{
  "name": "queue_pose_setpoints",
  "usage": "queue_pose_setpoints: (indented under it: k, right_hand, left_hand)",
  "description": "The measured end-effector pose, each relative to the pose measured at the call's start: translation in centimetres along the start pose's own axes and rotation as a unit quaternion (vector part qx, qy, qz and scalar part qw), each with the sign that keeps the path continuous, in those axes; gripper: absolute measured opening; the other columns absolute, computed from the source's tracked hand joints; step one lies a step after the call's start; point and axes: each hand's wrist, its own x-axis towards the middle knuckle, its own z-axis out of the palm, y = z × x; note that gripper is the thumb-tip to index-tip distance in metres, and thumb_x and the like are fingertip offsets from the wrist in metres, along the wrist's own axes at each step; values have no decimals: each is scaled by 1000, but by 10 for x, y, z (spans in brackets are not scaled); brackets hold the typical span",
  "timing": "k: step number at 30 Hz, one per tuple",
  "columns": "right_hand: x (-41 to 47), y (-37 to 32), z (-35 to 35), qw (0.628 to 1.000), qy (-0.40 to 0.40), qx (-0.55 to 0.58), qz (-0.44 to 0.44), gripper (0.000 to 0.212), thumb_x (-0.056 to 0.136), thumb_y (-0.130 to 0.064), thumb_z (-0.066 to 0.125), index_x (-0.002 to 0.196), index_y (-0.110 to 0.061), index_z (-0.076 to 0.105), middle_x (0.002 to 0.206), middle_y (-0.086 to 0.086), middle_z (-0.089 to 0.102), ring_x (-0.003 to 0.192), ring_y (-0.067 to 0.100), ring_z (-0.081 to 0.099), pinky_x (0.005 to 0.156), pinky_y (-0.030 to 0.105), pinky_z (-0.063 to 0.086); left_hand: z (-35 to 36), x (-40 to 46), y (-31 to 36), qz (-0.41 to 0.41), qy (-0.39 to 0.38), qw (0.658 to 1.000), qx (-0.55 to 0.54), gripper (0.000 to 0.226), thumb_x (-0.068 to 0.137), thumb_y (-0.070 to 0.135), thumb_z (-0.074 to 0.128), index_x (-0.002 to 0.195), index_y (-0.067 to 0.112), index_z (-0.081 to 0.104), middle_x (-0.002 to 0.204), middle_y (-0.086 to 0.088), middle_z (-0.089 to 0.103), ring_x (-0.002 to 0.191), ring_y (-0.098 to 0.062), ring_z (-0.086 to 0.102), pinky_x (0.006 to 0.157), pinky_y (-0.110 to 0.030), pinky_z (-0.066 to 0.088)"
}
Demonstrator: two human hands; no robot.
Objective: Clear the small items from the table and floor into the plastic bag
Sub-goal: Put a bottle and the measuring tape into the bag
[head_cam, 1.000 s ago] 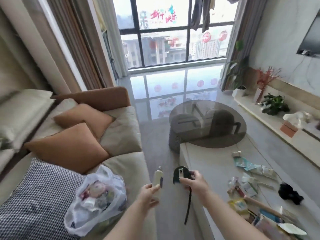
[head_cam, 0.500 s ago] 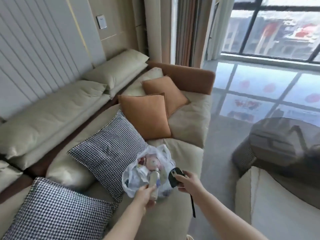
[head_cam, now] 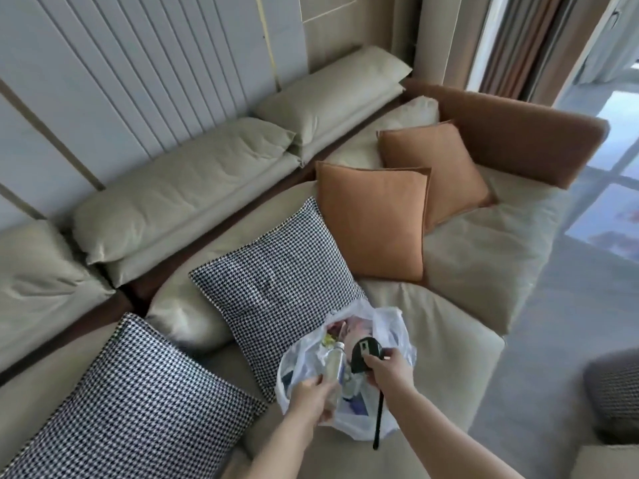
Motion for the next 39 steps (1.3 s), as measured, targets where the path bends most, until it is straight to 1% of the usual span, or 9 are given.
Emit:
queue_pose_setpoints:
  k: [4,7,14,22,27,31,34,36,39]
  right_hand:
    - [33,-3,9,997,21,-69,-16,13,88,-19,58,98,-15,53,78,0,61,69,17,62,56,27,48]
    - [56,3,19,994,32,-103,-19,11,87,-13,56,95,-12,48,74,0,54,58,7,47,45,20,28]
    - [95,25,58,989,36,-129,-60,9,88,-5,45,94,-11,49,80,1,57,63,11,50,50,19,40]
    - [85,35,46,963,16,-240,-121,32,92,-11,43,121,-21,52,126,-3,54,108,16,54,87,29,44]
    - [89,25,20,874,118,-425,-204,40,94,-30,48,134,-30,45,149,-9,35,143,14,18,111,30,21]
    - [99,33,16,898,120,-403,-129,64,92,-38,54,147,-33,22,160,3,-6,147,25,-6,116,39,19]
    - [104,41,18,963,86,-236,-94,71,91,-16,58,150,-28,20,158,7,5,143,25,20,105,34,35]
    - [106,44,18,967,93,-210,-110,68,90,-6,54,148,-26,25,148,7,31,129,22,40,95,29,38]
    - [106,38,17,969,117,-180,-123,61,88,0,49,142,-26,39,125,4,48,104,19,52,83,26,41]
  left_hand:
    - [13,41,9,15,-4,999,41,22,87,31,61,103,17,64,84,-5,68,67,-18,59,64,-30,47]
    - [23,78,13,25,15,998,53,41,83,27,62,124,22,55,105,-4,66,88,-20,65,80,-35,55]
    - [38,129,14,76,63,966,238,40,96,53,35,117,25,55,107,-2,67,92,-22,62,75,-30,46]
    - [21,137,2,149,66,952,261,19,95,18,49,108,25,59,106,6,62,89,-10,58,71,-21,51]
    - [-12,141,9,239,228,851,408,30,91,35,56,120,30,59,124,8,55,105,-10,48,81,-22,46]
    - [-29,156,-2,133,209,841,482,62,90,53,50,144,31,30,152,0,29,136,-22,34,105,-38,38]
    - [-31,161,-10,110,167,900,386,49,93,46,48,137,24,41,132,2,53,109,-17,58,87,-34,53]
    - [-30,156,-10,138,161,917,337,26,96,39,48,113,23,58,108,8,64,81,-11,63,73,-34,57]
    - [-29,146,1,186,166,922,297,19,96,35,50,101,22,63,99,9,67,75,-10,62,60,-27,53]
